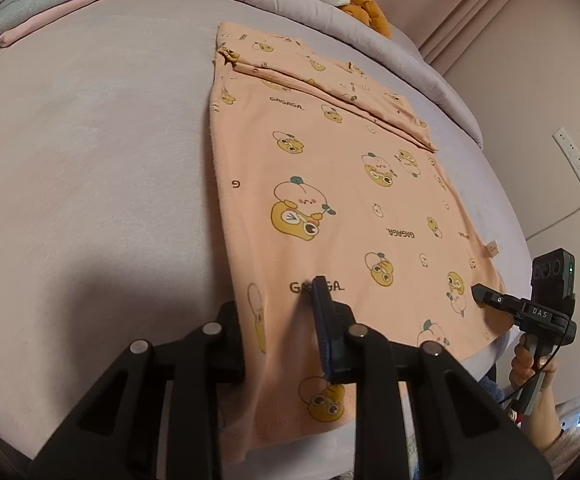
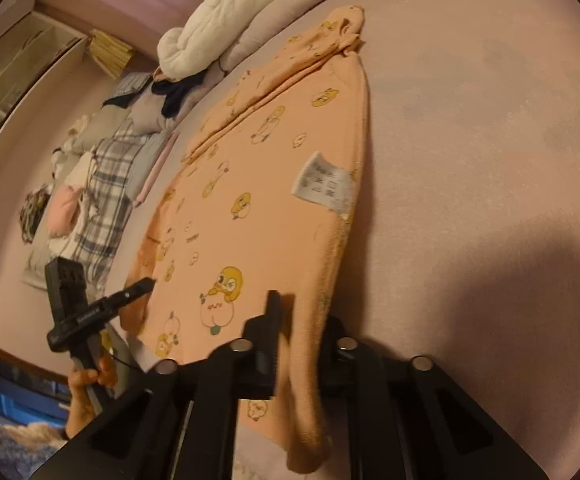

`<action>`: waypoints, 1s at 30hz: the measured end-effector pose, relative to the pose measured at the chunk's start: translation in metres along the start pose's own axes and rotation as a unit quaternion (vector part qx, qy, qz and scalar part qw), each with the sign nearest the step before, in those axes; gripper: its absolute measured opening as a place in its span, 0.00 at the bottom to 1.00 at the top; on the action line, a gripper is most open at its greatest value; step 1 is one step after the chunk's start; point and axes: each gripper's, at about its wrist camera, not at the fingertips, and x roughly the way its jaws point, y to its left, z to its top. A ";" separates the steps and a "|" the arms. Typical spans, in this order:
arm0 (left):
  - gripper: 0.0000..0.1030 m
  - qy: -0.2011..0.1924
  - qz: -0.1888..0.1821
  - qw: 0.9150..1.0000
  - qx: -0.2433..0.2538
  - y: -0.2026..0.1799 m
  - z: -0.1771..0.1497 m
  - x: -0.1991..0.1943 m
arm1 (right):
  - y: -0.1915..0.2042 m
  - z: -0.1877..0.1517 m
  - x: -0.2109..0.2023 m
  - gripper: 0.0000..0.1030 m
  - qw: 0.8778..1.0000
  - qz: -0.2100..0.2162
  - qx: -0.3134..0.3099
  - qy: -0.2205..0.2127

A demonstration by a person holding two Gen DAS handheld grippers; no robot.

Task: Fold small clothes
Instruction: 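Grasp the shirt hem with the left tool while the right tool grasps the labelled hem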

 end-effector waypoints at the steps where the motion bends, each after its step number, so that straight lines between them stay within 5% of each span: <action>1: 0.17 -0.001 0.001 1.000 -0.001 0.000 0.000 0.000 | 0.000 -0.001 -0.002 0.10 1.000 0.000 -0.002 -0.001; 8: 0.06 -0.010 -0.078 0.996 -0.044 0.014 0.002 -0.011 | 0.013 -0.001 -0.010 0.09 0.998 0.061 -0.012 -0.023; 15: 0.05 -0.014 -0.184 0.976 -0.114 0.033 0.004 -0.016 | 0.015 0.006 -0.017 0.09 0.990 0.135 0.015 -0.047; 30: 0.05 -0.040 -0.283 0.948 -0.142 0.034 0.029 -0.037 | 0.035 0.032 -0.015 0.09 0.971 0.223 0.008 -0.079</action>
